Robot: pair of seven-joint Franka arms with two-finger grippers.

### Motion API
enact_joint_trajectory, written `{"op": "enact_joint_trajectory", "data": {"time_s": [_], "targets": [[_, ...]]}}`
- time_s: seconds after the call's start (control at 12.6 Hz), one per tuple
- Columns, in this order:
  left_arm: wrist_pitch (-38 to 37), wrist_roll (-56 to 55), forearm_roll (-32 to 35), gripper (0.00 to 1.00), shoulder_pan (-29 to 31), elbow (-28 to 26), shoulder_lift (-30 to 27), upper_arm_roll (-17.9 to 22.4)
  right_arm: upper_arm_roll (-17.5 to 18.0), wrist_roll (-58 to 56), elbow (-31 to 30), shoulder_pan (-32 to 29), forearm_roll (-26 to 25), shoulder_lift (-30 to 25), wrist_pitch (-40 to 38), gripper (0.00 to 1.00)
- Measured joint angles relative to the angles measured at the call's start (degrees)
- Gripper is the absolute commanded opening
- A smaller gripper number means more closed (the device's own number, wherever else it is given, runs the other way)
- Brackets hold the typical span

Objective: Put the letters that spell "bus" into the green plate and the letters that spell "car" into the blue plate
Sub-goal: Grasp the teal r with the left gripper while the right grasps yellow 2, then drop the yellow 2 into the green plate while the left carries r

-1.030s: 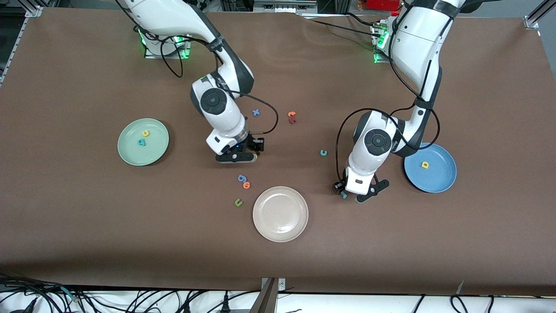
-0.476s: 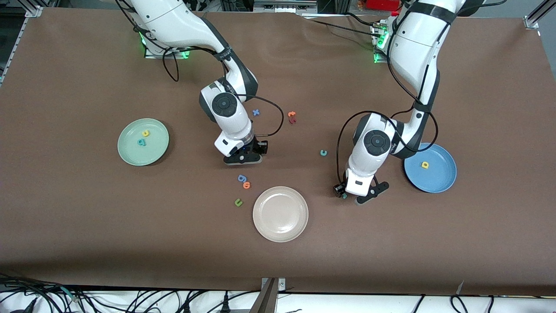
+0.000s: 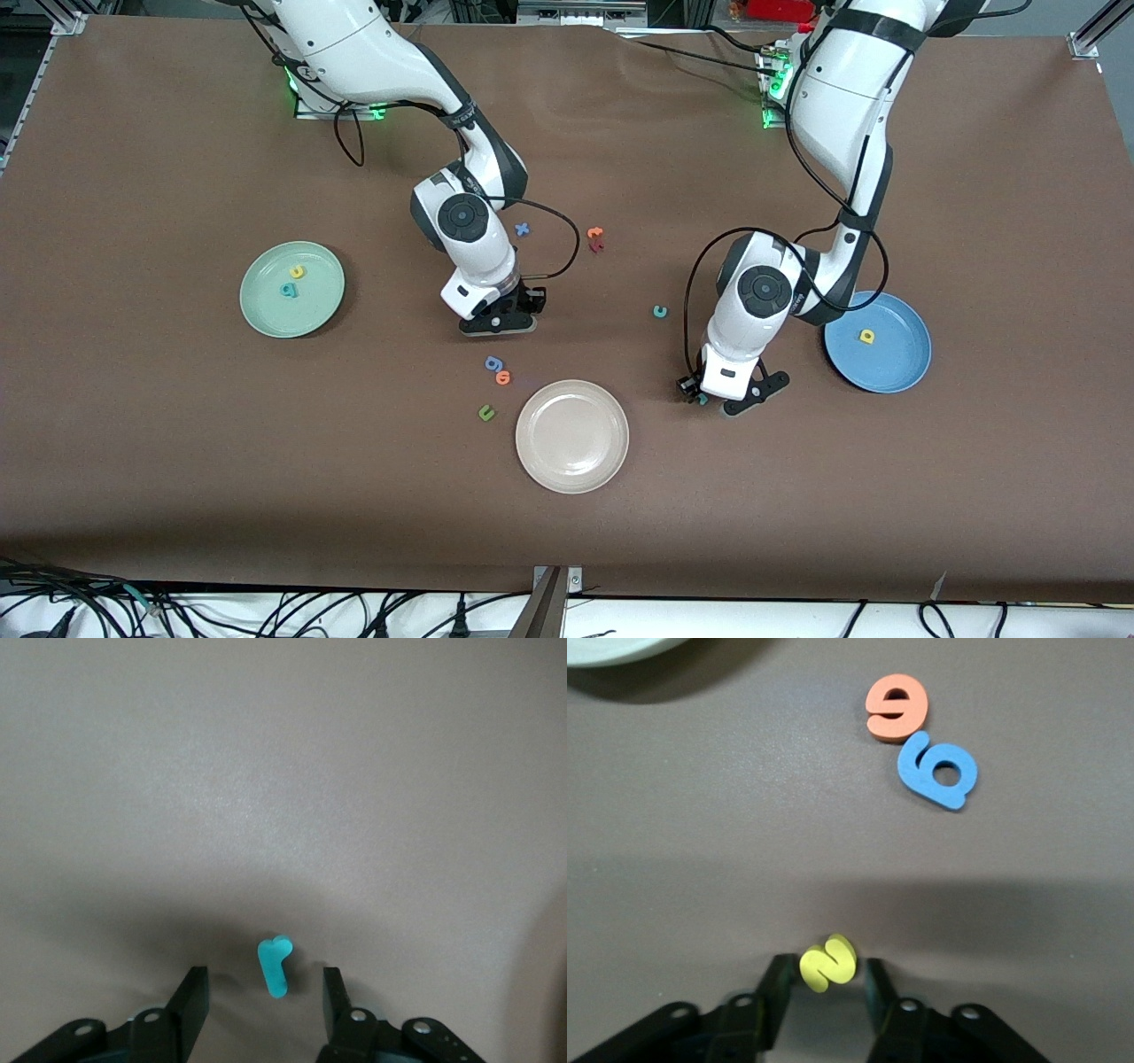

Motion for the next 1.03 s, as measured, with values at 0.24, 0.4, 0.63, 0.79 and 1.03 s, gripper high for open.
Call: {"op": "enact_joint_trajectory", "data": {"time_s": [0.24,0.4,0.63,0.79,1.03], "targets": [[0.3,0.0,5.0,0.36,0.0,0.1,0.3,0.1,0.0,-0.2,0.0,0.2,0.0,-0.4,-0.1,0.02],[0.3,0.0,5.2,0.30,0.0,0.1,0.3,0.1,-0.1,-0.3,0.0,0.2,-0.1,-0.5,-0.1,0.02],[0.3,0.0,5.2,0.20,0.0,0.1,0.4,0.1,-3.0,-2.8,0.7,0.3,-0.7,-4.1,-8.2,0.03],[0.3,0.0,5.2,0.11,-0.1,0.1,0.4,0.1,-7.7,-8.7,1.0,0.3,-0.8,-9.1,-19.7,0.03],[0.3,0.1,5.2,0.00,-0.1,0.2,0.4,0.2,-17.8,-20.9,0.5,0.0,-0.8,-15.4,-33.8,0.04]]}}
